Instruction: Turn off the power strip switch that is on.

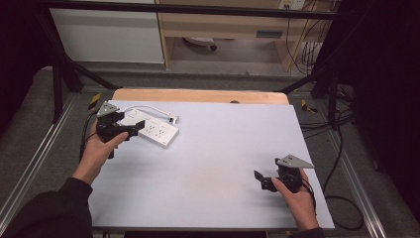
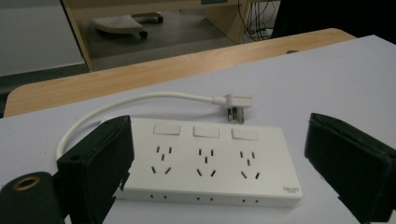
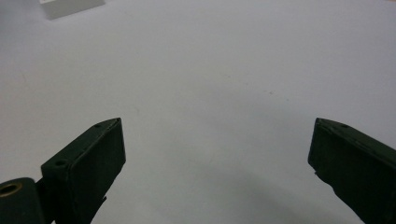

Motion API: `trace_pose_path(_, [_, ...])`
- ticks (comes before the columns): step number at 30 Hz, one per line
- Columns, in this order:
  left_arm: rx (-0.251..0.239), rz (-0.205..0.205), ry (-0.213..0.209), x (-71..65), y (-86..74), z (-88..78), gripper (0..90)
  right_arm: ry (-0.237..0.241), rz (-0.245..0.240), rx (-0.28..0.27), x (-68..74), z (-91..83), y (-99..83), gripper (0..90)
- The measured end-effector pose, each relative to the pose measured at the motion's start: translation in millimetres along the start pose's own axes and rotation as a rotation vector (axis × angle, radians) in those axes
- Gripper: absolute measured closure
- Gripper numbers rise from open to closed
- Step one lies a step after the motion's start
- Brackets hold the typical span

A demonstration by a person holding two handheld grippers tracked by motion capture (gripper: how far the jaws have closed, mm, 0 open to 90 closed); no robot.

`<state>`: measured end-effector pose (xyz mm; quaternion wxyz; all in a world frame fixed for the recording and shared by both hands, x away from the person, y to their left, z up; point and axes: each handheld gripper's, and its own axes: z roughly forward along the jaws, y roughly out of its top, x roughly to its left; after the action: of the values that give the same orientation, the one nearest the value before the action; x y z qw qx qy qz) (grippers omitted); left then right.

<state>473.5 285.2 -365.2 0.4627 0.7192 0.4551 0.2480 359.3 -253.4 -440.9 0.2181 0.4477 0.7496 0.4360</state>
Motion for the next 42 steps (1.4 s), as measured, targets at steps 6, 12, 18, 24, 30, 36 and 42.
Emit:
trace_pose_path(6, [0.0, -0.009, 0.012, 3.1, 3.0, 2.8, 8.8, 0.0, -0.002, 0.0, -0.3, -0.4, -0.1, 4.4])
trace_pose_path(12, [0.0, -0.011, 0.01, 4.3, 7.2, 4.6, 9.4, 0.0, -0.003, -0.003, -0.3, -0.7, 0.1, 4.4])
trace_pose_path(18, [-0.002, -0.013, 0.0, 5.9, 11.3, 8.0, 10.5, 0.0, -0.003, -0.004, -0.6, -0.9, 0.2, 4.4])
trace_pose_path(24, [0.0, -0.007, -0.002, 7.1, 14.6, 10.7, 10.6, 0.0, -0.001, -0.007, -0.7, -1.4, 0.4, 4.3])
trace_pose_path(30, [-0.001, -0.009, 0.005, 11.5, 17.3, 14.0, 11.0, 0.0, -0.001, -0.007, -0.6, -1.4, 0.4, 4.3])
trace_pose_path(36, [-0.001, -0.017, 0.014, 15.9, 17.0, 18.3, 11.6, 0.001, 0.001, -0.008, -0.6, -1.5, 0.4, 4.3])
trace_pose_path(42, [0.011, -0.021, 0.025, 19.4, 15.1, 20.7, 12.6, 0.002, 0.002, -0.006, -0.7, -1.5, 0.3, 4.4])
